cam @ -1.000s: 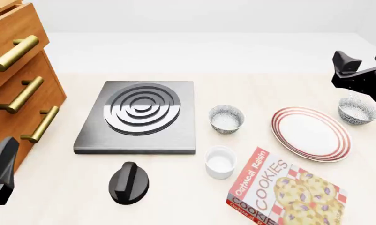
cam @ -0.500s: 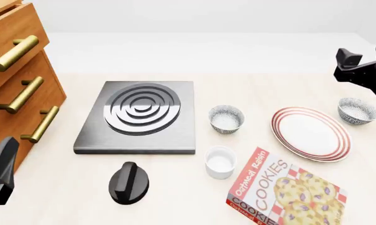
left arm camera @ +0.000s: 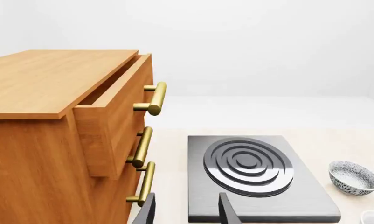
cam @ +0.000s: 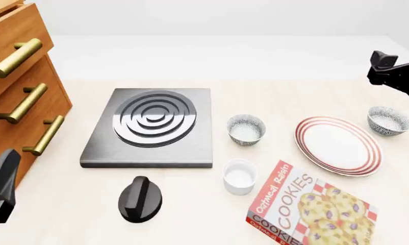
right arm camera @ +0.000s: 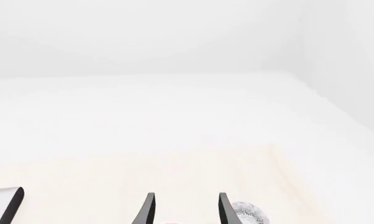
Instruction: Pick the akita bowl next to the plate and place it on the plate.
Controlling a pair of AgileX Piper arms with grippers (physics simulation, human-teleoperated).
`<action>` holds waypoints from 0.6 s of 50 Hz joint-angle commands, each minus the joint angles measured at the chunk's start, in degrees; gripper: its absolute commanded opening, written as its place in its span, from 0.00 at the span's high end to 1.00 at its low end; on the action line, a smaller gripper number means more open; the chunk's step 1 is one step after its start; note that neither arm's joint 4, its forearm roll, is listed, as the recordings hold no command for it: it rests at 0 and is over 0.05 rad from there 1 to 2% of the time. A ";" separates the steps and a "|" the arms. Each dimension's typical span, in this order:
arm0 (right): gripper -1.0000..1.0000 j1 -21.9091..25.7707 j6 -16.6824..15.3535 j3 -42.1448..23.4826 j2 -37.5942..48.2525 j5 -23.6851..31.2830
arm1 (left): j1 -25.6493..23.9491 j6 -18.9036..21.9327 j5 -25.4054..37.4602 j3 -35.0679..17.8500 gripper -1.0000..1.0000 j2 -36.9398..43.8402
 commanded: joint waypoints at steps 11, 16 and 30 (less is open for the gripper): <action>0.00 -3.06 1.63 -2.75 3.29 1.16 | 0.00 0.00 0.00 0.00 0.00 0.00; 0.00 -3.61 2.25 -3.37 3.42 1.89 | 0.00 0.00 0.00 0.00 0.00 0.00; 0.00 -5.87 3.51 -5.44 5.68 2.76 | 0.00 0.00 0.00 0.00 0.00 0.00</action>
